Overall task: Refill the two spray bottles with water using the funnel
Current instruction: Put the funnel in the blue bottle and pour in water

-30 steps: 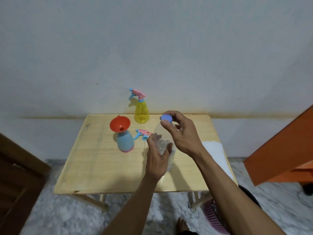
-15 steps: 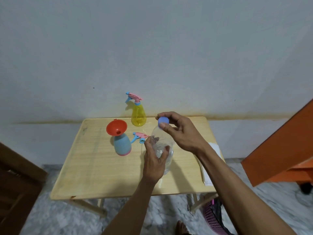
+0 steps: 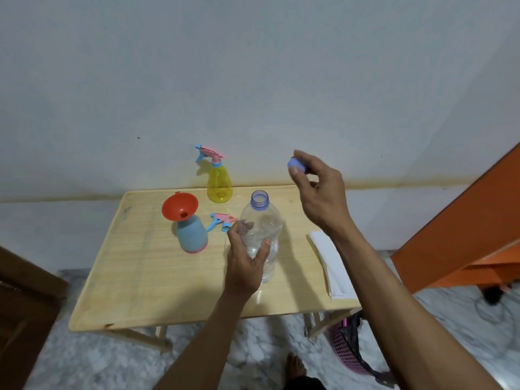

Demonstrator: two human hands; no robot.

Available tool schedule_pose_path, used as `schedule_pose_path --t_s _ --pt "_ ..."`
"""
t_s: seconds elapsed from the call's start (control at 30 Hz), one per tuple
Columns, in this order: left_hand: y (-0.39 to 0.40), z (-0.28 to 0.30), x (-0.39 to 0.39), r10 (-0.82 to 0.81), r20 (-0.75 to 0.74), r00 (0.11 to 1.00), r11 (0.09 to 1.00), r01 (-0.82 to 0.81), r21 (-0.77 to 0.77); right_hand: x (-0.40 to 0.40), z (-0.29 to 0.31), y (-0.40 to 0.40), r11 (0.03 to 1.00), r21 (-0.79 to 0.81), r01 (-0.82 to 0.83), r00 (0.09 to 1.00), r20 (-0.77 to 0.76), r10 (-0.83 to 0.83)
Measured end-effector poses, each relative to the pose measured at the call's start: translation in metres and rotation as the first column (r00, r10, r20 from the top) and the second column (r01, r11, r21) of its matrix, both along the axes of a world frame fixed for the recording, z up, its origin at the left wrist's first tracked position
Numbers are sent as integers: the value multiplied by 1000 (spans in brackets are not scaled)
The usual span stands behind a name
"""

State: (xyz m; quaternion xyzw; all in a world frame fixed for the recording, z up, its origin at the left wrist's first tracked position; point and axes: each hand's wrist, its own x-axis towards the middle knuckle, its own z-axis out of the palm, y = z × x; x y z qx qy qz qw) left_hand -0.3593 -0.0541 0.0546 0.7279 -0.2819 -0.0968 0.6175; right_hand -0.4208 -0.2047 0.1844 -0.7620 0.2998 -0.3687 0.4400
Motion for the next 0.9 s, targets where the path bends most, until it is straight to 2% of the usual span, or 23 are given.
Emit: schedule_pose_path --t_s 0.1,0.2,0.33,0.43,0.63,0.83,0.9 --pt "-2 -1 1 3 1 1000 1000 -3 -7 -6 -55 -26 988 102 116 973 -210 -93" --pt "-4 -3 1 -8 -21 1000 1000 8 6 -17 -125 -28 977 164 136 901 -431 -53" --pt "-2 -4 4 -42 3 999 999 42 25 -33 -192 -15 976 183 119 809 -588 11" --pt "-1 -3 4 -23 7 1000 999 23 39 -42 -217 -5 990 102 93 767 -642 -5" --pt "-3 1 2 -22 29 999 999 20 43 -46 -218 0 995 -84 47 641 -762 -94" --pt "-1 2 2 -26 21 999 997 25 67 -45 -212 -3 999 -54 -2 625 -779 -41" --pt "-1 5 1 -40 6 999 998 39 58 -42 -202 -1 999 -25 47 700 -712 -51"
